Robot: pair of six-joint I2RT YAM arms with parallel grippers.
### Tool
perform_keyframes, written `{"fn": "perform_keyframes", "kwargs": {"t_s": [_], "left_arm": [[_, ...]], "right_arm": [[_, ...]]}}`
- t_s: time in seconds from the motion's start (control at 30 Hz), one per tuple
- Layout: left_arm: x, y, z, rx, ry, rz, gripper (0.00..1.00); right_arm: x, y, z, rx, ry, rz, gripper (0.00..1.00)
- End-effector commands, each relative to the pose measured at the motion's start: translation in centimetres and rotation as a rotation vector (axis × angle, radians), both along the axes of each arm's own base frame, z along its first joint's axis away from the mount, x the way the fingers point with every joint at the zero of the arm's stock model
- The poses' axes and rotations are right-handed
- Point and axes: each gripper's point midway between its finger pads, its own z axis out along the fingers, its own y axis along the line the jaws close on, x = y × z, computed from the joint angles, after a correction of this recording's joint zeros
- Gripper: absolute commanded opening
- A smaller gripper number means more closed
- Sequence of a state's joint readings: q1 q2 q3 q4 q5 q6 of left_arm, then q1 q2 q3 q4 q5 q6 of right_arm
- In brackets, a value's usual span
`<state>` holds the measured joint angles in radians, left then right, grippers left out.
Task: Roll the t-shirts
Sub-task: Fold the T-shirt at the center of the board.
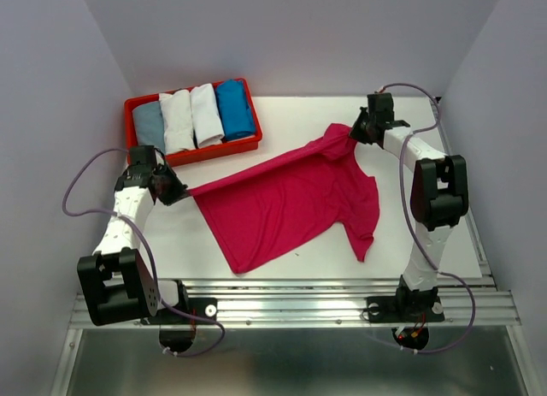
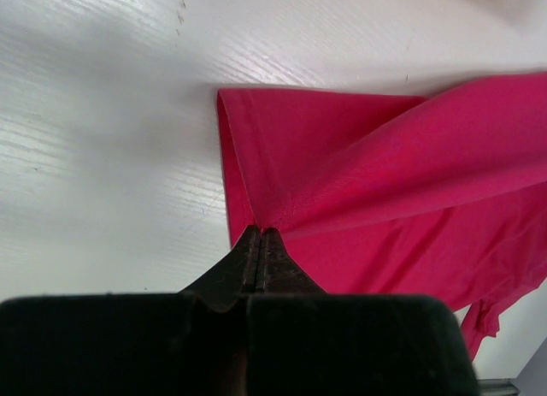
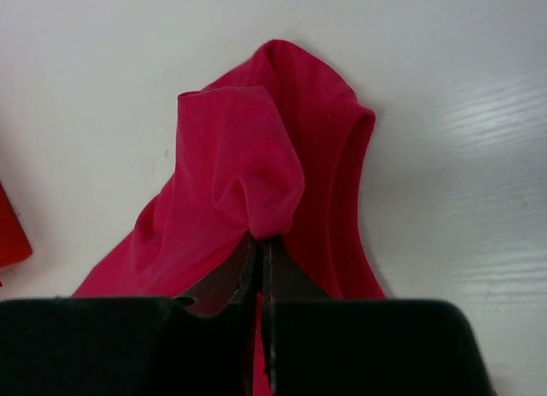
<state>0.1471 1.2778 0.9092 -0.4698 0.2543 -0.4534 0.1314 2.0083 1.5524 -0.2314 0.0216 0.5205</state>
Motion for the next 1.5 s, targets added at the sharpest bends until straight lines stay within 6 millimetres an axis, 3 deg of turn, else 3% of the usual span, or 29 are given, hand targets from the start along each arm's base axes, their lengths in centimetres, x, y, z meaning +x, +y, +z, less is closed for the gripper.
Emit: {"fn": "perform_keyframes", "kwargs": {"t_s": [0.0,0.37,0.7,0.87,0.93,1.03,1.07,1.13,1.17,1.3,1.4,1.47], "left_arm": [[-0.9,-0.1,0.3,0.012,-0.014,-0.002,0.0],[-1.8,-0.4,-0.7,0.002,0.016,-0.007,0.0],[-2.1,-2.0,-0.5,-0.022,0.013,-0.046,0.0],[-3.0,-2.8,-1.3,-0.038,0.046,-0.061,0.0],[-3.7,-3.4,-1.6,-0.059,0.063,-0.081,0.0],[-4.8,-4.9,-1.6,-0.111,0.082,-0.135,0.22],[-5.1,-5.5,-1.2,-0.125,0.075,-0.163,0.47],[-5.3,-5.8,-0.5,-0.125,0.071,-0.192,0.58],[-5.1,-5.6,0.0,-0.108,0.062,-0.195,0.59],[-2.4,-4.3,3.7,-0.021,-0.035,-0.194,0.56],[-0.1,-3.8,4.6,0.008,-0.081,-0.179,0.51],[1.3,-3.8,4.0,0.0,-0.079,-0.174,0.46]], "right_arm": [[-0.9,-1.8,1.0,-0.032,0.017,-0.058,0.01],[-4.3,-3.9,-2.1,-0.133,0.144,-0.107,0.01],[-4.6,-5.1,-3.0,-0.16,0.164,-0.15,0.05],[-4.0,-5.4,-3.2,-0.151,0.162,-0.156,0.22],[-4.0,-5.4,-3.4,-0.153,0.167,-0.153,0.24],[-4.1,-5.5,-3.5,-0.163,0.169,-0.153,0.37],[-4.1,-5.7,-3.1,-0.17,0.161,-0.155,0.47],[-4.1,-5.7,-2.4,-0.171,0.148,-0.155,0.54],[-4.0,-5.7,-1.6,-0.169,0.131,-0.158,0.58],[-3.4,-5.2,1.0,-0.149,0.073,-0.134,0.61],[-2.8,-4.2,2.4,-0.111,0.037,-0.091,0.61],[-2.5,-3.3,2.9,-0.099,0.024,-0.064,0.58]]}}
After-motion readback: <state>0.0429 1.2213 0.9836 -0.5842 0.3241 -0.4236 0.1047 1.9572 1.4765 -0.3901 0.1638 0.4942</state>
